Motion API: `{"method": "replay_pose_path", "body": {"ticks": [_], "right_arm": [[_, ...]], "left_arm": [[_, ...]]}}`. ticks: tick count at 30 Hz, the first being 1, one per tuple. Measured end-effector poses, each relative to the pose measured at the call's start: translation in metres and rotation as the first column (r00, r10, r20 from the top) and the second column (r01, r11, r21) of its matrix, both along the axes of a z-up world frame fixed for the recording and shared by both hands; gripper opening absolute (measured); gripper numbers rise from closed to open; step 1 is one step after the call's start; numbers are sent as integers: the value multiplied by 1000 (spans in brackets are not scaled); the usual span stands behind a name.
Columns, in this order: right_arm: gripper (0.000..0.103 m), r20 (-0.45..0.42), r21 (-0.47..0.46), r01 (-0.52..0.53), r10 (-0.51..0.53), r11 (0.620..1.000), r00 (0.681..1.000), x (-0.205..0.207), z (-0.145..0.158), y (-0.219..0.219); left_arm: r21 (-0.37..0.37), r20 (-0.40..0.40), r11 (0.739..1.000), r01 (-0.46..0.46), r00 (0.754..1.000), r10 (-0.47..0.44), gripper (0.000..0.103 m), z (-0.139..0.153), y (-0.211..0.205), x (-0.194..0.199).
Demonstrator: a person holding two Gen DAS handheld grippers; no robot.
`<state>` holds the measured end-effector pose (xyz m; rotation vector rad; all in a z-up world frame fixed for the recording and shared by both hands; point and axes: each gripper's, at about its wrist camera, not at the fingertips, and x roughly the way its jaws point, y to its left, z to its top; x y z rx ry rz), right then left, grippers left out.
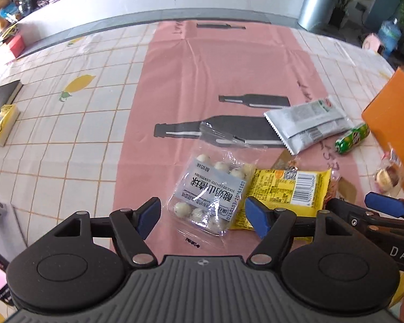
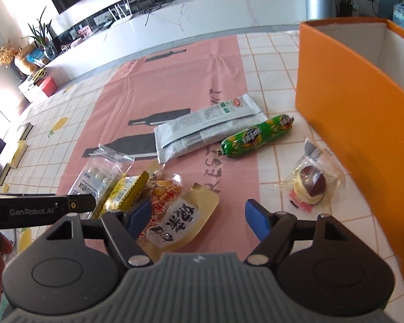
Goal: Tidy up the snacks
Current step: 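Move both tools back toward the remaining snacks, then grasp the white hawthorn-ball bag with the left tool while the right tool grasps the peanut bag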
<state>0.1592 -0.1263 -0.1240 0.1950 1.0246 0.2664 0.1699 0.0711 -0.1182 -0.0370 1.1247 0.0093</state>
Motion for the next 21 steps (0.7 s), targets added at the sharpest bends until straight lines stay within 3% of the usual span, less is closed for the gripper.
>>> {"method": "replay_pose_path", "body": {"ticks": [4, 11, 16, 18, 21], "right_arm": [[78, -39, 24, 3, -2, 1000, 999, 6, -9, 5], [74, -12, 20, -11, 11, 1000, 1000, 9, -12, 15], [47, 32, -18, -14, 15, 1000, 999, 2, -4, 12], [47, 21, -22, 0, 0, 1000, 1000, 0, -2, 4], [44, 13, -54, 37, -36, 998, 999, -4, 0, -8]], "left_arm": [[6, 5, 999, 31, 1000, -31, 89, -6, 0, 3], [-34, 35, 999, 19, 999, -18, 93, -13, 9, 11], [-73, 37, 997, -10, 999, 13, 94, -15, 14, 14], [-75, 31, 997, 27, 999, -24, 94, -15, 7, 13], [-7, -10, 995, 98, 995, -98, 94, -20, -10, 10]]}}
